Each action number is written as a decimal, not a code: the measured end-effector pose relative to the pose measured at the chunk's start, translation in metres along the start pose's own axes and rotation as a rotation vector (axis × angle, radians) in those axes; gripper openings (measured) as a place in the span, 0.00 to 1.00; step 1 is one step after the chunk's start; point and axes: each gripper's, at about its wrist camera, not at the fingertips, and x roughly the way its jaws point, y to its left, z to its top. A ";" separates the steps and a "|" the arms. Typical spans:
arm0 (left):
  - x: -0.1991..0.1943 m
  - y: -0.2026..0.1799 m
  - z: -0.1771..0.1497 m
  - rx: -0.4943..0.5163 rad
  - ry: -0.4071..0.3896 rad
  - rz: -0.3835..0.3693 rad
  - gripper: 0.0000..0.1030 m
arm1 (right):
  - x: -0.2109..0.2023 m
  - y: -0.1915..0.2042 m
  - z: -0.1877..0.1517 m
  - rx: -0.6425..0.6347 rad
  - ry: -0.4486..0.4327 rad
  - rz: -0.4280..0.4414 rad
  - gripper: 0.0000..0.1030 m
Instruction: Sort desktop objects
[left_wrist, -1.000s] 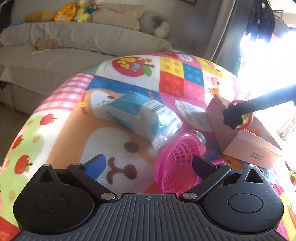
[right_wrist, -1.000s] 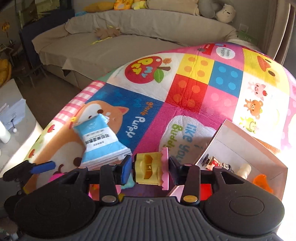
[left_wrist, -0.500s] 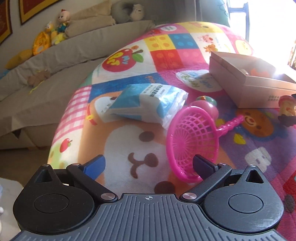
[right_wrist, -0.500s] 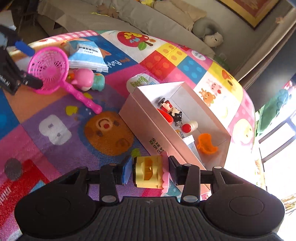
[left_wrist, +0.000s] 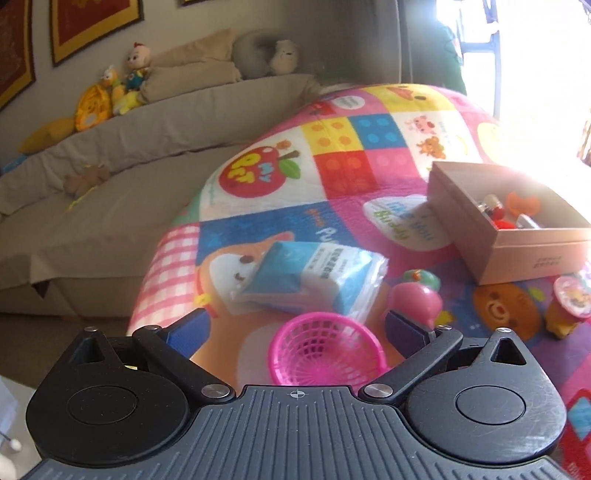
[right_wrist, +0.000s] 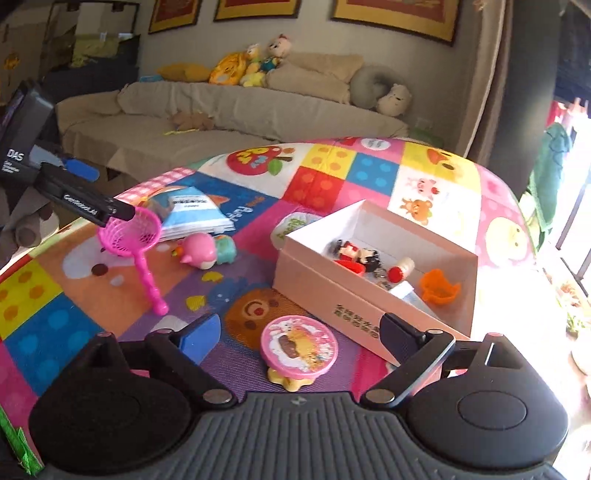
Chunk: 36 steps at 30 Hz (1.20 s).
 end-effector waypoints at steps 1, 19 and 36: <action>0.002 -0.010 0.002 -0.006 0.000 -0.058 1.00 | -0.002 -0.005 -0.008 0.026 -0.015 -0.027 1.00; 0.083 -0.084 0.003 0.048 0.148 -0.115 0.57 | 0.037 -0.054 -0.054 0.449 0.112 -0.036 1.00; -0.013 -0.120 -0.065 0.233 0.179 -0.334 0.69 | 0.043 -0.056 -0.055 0.470 0.155 -0.018 1.00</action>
